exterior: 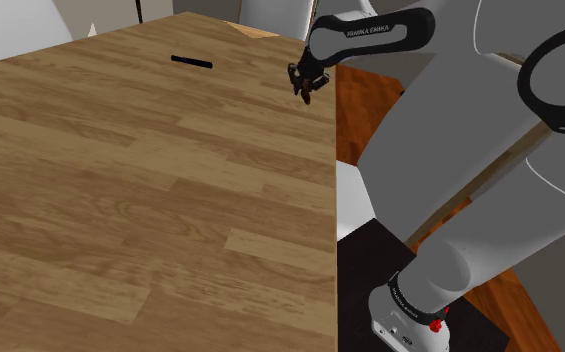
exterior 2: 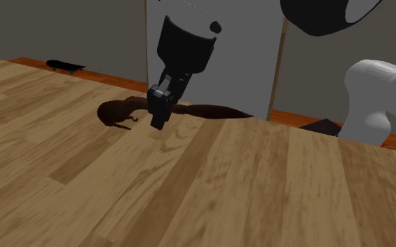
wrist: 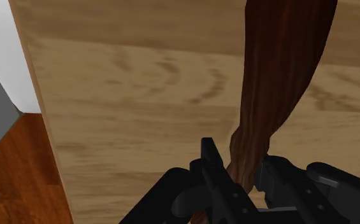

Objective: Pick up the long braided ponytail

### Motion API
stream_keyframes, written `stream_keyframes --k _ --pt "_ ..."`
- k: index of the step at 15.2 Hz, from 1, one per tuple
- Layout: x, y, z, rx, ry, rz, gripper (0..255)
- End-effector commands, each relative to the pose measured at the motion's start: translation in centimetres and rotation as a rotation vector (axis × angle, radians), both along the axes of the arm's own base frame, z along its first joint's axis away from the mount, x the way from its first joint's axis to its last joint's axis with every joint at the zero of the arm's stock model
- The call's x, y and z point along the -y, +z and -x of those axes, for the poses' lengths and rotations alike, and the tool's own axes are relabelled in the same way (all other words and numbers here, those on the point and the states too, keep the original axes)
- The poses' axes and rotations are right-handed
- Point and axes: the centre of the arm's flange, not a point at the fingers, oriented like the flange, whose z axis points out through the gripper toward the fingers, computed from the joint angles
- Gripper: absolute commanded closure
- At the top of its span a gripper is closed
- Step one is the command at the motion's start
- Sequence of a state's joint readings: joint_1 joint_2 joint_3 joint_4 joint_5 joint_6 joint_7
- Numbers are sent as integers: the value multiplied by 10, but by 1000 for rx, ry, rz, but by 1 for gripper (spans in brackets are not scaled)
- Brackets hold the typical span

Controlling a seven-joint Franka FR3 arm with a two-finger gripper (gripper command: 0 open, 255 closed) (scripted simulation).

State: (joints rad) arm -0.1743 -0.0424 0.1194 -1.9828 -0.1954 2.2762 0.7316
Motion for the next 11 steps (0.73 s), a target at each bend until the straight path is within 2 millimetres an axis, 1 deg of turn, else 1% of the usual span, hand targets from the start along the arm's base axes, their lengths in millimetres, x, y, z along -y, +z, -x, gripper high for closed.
stream_keyframes --k 1,9,11 --pt "0 11 -1 0 0 0 255" --pt "0 54 -1 0 0 0 255" --pt "0 54 -1 0 0 0 255"
